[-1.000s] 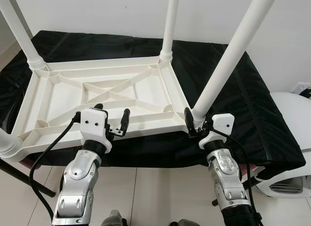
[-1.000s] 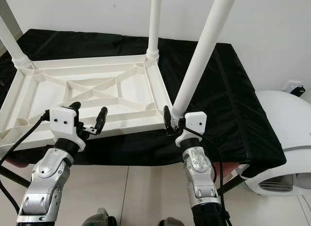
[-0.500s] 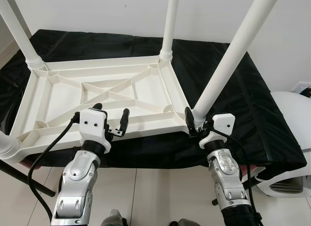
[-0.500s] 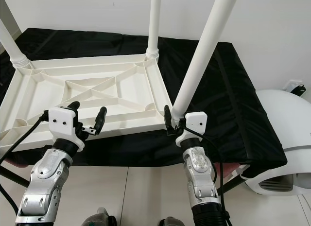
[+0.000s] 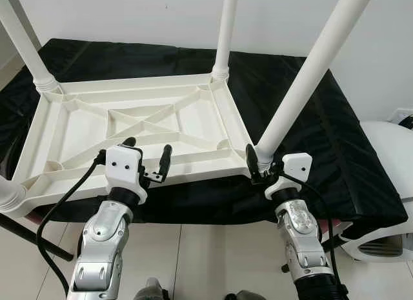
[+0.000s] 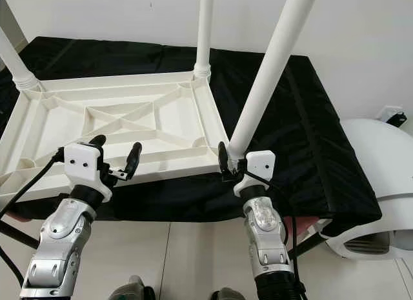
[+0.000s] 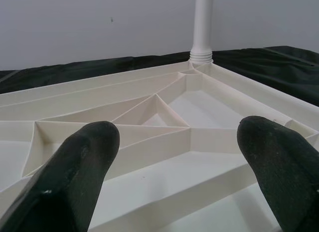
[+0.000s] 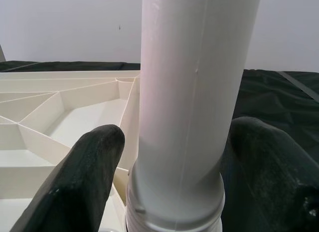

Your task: Building children table

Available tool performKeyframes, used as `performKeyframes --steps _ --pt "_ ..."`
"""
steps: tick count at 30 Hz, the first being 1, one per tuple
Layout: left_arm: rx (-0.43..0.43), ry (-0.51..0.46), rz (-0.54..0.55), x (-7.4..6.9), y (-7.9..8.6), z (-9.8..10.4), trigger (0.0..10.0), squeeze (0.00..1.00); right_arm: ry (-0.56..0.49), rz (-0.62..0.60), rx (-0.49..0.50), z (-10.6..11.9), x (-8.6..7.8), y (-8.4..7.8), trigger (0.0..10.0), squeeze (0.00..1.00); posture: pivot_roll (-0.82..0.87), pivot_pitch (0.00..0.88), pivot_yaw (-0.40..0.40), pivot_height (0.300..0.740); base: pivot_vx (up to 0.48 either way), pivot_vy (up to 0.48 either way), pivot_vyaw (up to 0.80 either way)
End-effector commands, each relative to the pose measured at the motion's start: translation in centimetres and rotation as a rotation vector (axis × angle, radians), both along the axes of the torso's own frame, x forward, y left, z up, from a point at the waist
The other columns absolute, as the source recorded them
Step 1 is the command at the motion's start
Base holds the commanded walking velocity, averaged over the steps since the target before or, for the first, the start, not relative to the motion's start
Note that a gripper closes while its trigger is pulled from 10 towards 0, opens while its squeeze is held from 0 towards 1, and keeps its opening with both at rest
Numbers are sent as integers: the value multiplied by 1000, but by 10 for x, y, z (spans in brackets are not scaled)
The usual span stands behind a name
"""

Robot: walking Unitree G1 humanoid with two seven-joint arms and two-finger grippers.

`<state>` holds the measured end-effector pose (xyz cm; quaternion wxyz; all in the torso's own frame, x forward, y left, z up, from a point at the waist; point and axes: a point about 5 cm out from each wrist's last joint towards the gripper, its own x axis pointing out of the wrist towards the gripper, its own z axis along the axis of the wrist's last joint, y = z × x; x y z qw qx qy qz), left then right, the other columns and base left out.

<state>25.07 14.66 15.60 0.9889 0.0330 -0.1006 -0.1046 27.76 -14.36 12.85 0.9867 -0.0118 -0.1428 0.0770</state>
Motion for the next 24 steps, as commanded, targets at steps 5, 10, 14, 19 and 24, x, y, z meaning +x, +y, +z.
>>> performKeyframes --steps 5,10,14,19,24 --pt "-4 6 14 -2 0 -2 10000 0 -4 -2 -10 -1 -3 -2 10000 0 40 12 -9 740 0 0 0" --pt "-9 3 14 -2 -1 -2 10000 0 -3 0 -13 -1 -2 -3 10000 0 40 13 -11 740 0 0 0" --pt "-7 4 10 -2 -1 -2 10000 0 -4 1 -13 -1 -2 -3 10000 0 42 12 -12 740 0 0 0" --pt "7 16 -53 -2 -7 -3 10000 0 -6 6 -15 0 -1 -2 10000 0 48 9 -17 740 0 0 0" --pt "53 19 -128 -2 -16 -5 10000 0 -7 11 -17 0 0 -1 10000 0 45 3 -16 740 0 0 0"
